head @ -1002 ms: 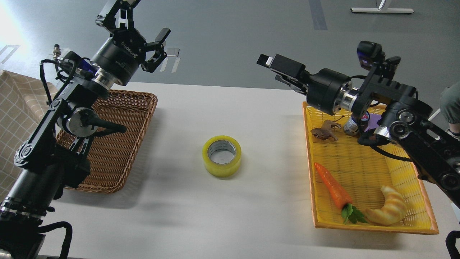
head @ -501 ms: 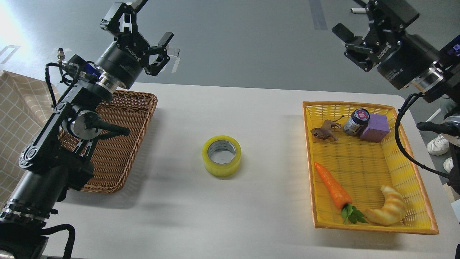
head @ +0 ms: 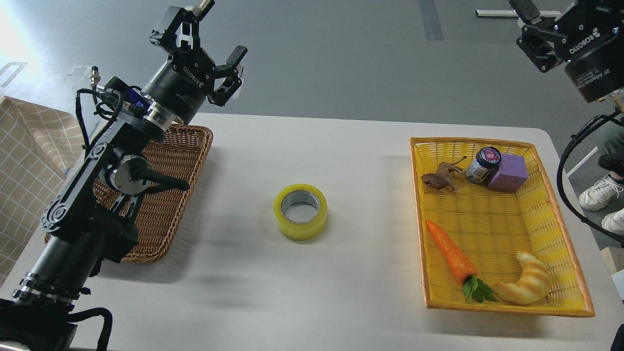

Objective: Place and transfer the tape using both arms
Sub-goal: 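Withdraw the right gripper up and away from the tape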

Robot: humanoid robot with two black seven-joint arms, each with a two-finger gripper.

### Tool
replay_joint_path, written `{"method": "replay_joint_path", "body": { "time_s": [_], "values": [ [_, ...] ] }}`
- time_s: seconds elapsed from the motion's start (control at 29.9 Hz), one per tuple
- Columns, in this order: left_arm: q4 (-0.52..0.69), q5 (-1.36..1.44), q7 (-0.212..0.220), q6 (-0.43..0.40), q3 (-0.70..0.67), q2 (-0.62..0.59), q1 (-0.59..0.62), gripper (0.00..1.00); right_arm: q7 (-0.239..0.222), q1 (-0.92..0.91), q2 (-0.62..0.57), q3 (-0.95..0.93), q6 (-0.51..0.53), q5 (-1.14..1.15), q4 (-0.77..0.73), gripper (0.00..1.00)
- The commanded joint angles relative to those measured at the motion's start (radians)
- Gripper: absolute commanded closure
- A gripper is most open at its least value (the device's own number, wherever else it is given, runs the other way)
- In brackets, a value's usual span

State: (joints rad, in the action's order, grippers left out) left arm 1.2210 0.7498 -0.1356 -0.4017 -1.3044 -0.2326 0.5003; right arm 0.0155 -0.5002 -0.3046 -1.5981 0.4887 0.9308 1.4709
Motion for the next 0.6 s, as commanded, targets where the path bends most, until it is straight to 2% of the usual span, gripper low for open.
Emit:
{"method": "replay_joint_path", "body": {
  "time_s": [0.0, 0.07, 0.13, 0.2, 0.57],
  "values": [
    [0.0, 0.0, -0.005, -0.006, -0.003, -0.002, 0.001, 0.02, 0.004, 0.002, 0.006, -0.008, 0.0, -0.062, -0.003, 0.0],
    [0.0, -0.001, -0.018, -0.011, -0.003, -0.002, 0.003, 0.02, 0.015, 0.006, 0.007, -0.011, 0.0, -0.067, -0.006, 0.0],
    [0.0, -0.001, -0.05, -0.014, -0.003, -0.005, 0.003, 0.02, 0.055, 0.011, 0.007, -0.011, 0.0, -0.067, -0.015, 0.0],
    [0.0, 0.0, -0.067, -0.019, -0.003, -0.002, 0.001, 0.02, 0.122, 0.012, 0.01, -0.011, 0.0, -0.067, -0.023, 0.0],
    [0.002, 0.008, -0.07, -0.017, 0.001, 0.001, -0.014, 0.02, 0.133, 0.031, 0.033, -0.011, 0.0, -0.067, -0.052, 0.0]
  ]
}}
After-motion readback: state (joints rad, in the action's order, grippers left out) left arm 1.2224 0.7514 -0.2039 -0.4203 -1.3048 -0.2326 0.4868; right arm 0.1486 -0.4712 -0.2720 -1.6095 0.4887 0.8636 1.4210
